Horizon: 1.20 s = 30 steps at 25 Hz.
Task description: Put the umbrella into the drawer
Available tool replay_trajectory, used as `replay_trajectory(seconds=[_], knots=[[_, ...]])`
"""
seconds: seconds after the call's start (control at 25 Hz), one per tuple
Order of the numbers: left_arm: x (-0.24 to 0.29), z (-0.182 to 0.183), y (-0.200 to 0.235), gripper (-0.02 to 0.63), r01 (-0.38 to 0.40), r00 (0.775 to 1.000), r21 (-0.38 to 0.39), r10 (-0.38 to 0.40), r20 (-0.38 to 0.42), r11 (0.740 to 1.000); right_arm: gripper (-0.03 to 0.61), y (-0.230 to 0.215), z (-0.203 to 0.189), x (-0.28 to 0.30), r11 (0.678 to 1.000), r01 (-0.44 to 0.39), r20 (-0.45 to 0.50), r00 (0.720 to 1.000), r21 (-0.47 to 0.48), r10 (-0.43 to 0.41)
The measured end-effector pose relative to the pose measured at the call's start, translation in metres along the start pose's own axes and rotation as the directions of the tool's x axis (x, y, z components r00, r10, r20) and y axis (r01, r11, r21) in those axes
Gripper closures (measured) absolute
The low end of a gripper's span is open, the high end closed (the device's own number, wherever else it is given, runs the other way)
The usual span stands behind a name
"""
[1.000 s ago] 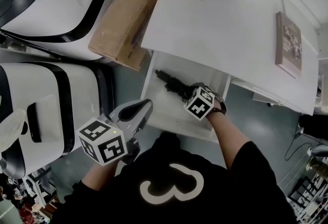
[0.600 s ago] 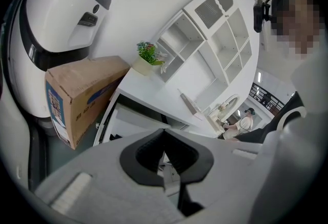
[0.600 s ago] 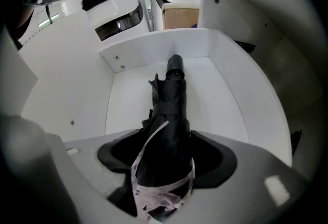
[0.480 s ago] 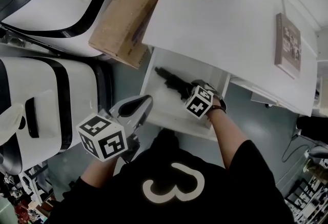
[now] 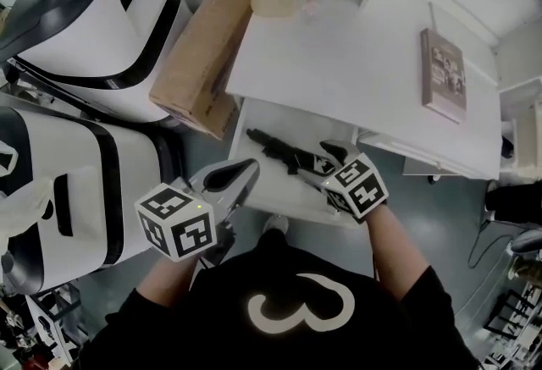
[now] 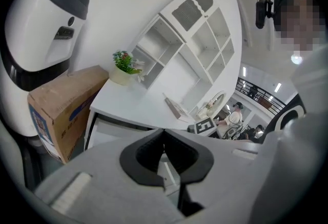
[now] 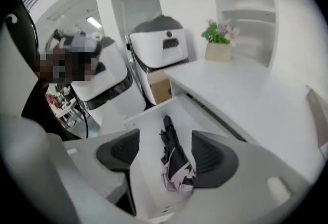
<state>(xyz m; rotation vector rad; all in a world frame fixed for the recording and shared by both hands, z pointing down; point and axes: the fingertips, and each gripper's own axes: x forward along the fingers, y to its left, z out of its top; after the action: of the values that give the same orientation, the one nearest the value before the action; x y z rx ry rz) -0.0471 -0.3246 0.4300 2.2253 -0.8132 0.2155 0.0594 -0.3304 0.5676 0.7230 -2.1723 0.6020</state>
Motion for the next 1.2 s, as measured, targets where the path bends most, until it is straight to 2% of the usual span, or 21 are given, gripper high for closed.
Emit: replay_trajectory(seconds=[0.16,0.2,0.24,0.28,0.36,0.48,0.56,0.68,0.88,1.2], knots=[[-0.003,0.018,-0.029,0.604,0.045,0.999,0.046,-0.046,0.027,0.998,0.274,0.022,0.044,-0.069,0.997,-0.034,0.202,0.979,0.066,0.02],[-0.004,0.022,-0.037,0.604,0.056,0.998,0.06,-0.058,0.034,0.997,0.297,0.027,0.055,-0.086,0.997,-0.041,0.254,0.967,0.07,0.022],[-0.004,0.027,-0.044,0.604,0.068,0.997,0.076,-0.071,0.041,0.995,0.351,0.031,0.064,-0.103,0.997,-0.042,0.307,0.951,0.071,0.018],[-0.005,0.031,-0.052,0.604,0.079,0.995,0.095,-0.083,0.046,0.992,0.422,0.033,0.072,-0.12,0.996,-0.041,0.363,0.932,0.078,0.01],[-0.006,0.037,-0.068,0.604,0.099,0.993,0.139,-0.107,0.051,0.985,0.49,0.036,0.084,-0.153,0.992,-0.05,0.468,0.884,0.113,-0.009],[-0.012,0.043,-0.089,0.604,0.121,0.989,0.194,-0.134,0.056,0.973,0.503,0.041,0.093,-0.193,0.984,-0.054,0.578,0.814,0.17,-0.055],[-0.017,0.046,-0.1,0.604,0.131,0.987,0.209,-0.149,0.068,0.969,0.565,0.046,0.096,-0.213,0.98,-0.064,0.629,0.774,0.19,-0.071],[-0.022,0.051,-0.112,0.604,0.145,0.983,0.221,-0.165,0.075,0.965,0.575,0.056,0.103,-0.231,0.977,-0.1,0.682,0.729,0.19,-0.057],[-0.027,0.054,-0.121,0.604,0.145,0.983,0.236,-0.167,0.073,0.961,0.575,0.066,0.107,-0.236,0.979,-0.114,0.696,0.717,0.168,-0.036],[-0.021,0.068,-0.138,0.604,0.179,0.975,0.268,-0.208,0.082,0.946,0.575,0.062,0.104,-0.242,0.983,-0.083,0.681,0.731,0.166,-0.053]])
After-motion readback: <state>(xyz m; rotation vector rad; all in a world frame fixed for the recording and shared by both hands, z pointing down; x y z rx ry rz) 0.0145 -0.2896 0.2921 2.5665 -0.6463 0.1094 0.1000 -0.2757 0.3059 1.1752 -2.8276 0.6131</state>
